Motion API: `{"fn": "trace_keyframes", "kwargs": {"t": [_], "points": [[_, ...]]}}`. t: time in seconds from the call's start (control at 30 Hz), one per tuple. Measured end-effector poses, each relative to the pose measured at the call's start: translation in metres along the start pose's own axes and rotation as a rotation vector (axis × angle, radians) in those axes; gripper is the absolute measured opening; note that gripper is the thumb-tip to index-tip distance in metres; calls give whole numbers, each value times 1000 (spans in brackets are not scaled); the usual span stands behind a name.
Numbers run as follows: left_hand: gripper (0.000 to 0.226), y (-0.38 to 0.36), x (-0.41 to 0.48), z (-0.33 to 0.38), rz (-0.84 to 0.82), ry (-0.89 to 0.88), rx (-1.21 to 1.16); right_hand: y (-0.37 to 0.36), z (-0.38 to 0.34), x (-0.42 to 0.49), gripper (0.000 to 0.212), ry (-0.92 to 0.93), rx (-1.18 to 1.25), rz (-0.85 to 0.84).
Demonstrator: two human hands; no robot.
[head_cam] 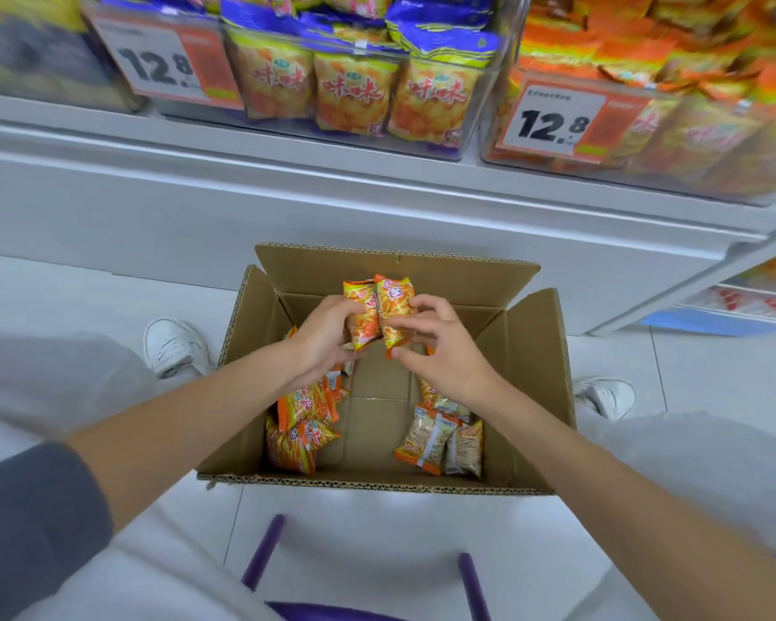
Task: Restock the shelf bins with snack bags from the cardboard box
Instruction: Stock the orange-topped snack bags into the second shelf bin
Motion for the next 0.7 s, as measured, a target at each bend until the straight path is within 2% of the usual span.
{"fn": "trace_keyframes", "kwargs": {"t": [0.03, 0.13, 0.17, 0.3, 0.37, 0.43, 0.5, 0.57, 0.63, 0.7], "points": [[25, -1, 0, 3, -30, -3, -4, 0, 0, 1, 37, 20, -9, 12], [55, -1, 5, 2, -78, 5, 21, 5, -1, 5, 40, 57, 50, 67], [55, -3, 7, 0, -74, -3, 36, 6, -1, 7, 42, 51, 105, 78], [34, -8, 13, -4, 9, -5, 2, 11, -4, 14, 52, -4, 279, 129], [31, -7, 15, -4, 33, 13, -47, 18, 1, 15, 55, -83, 186, 238], [32, -8, 16, -3, 13, 24, -80, 22, 9, 13, 68, -255, 87, 262], [37, -12, 15, -2, -35, 10, -47, 15, 21, 8, 64, -474, 293, 175], [48, -15, 14, -1, -73, -16, 32, 3, 28, 3, 46, -646, 635, 92], [63, -13, 13, 3, -99, -21, 75, 4, 29, 4, 37, -652, 801, 122], [76, -9, 10, 10, -109, 0, 91, 18, 23, 9, 39, -535, 724, 164]]}}
Point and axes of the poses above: each hand's wrist, its own x-axis towards the middle knuckle, its own y-axis out of the back of the hand, z = x × y, the point moved 5 cm from there along x, towards the middle knuckle, and after that the axes turned 9 degrees about y, right-handed, at the moved point
